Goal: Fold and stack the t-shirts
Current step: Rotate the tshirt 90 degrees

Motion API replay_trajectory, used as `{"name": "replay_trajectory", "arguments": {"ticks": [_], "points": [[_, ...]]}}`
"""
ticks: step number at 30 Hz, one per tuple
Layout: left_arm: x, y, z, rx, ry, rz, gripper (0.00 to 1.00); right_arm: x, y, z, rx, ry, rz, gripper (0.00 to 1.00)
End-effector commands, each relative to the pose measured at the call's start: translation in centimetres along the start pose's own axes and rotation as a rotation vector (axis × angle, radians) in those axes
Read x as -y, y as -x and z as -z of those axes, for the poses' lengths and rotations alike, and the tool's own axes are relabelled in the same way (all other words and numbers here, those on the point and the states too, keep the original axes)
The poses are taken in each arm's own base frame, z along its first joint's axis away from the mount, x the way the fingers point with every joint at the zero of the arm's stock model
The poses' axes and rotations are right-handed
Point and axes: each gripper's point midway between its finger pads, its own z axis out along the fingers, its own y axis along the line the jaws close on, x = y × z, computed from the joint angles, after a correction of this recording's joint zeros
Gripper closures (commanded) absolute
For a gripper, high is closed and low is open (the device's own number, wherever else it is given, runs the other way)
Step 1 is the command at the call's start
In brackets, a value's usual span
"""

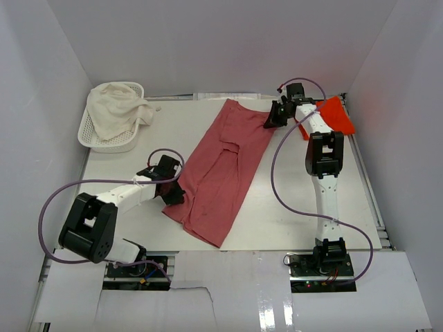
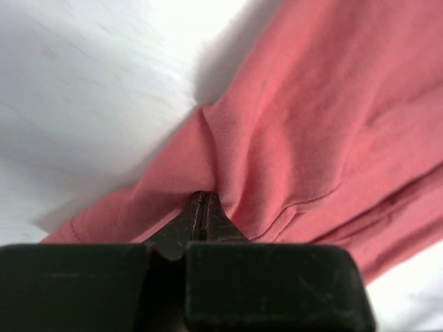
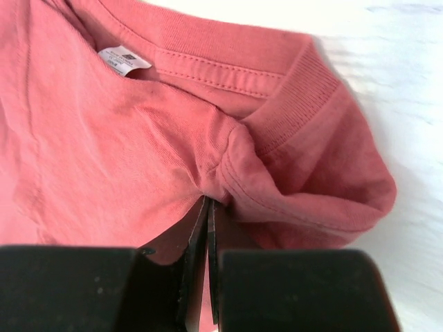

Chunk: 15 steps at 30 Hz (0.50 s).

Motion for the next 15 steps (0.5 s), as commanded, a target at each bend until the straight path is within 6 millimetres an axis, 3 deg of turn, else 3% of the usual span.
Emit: {"name": "replay_trajectory", "arguments": {"ticks": [1, 8, 15], "points": [[-4.7, -8.4, -0.8, -0.266, 0.137, 0.014, 1.0, 0.7, -3.6, -3.6, -0.086, -0.005, -0.056, 0.92], [-5.1, -12.6, -1.0, -0.357, 0.139, -0.025, 1.0, -4.1, -4.9, -6.1, -0.098, 0.072, -0.05, 0.92], [-6.7, -16.8, 0.5, -0.438, 0.15, -0.057, 1.0, -6.1, -2.7, -7.3, -0.02, 0.177, -0.11, 0.92]]}}
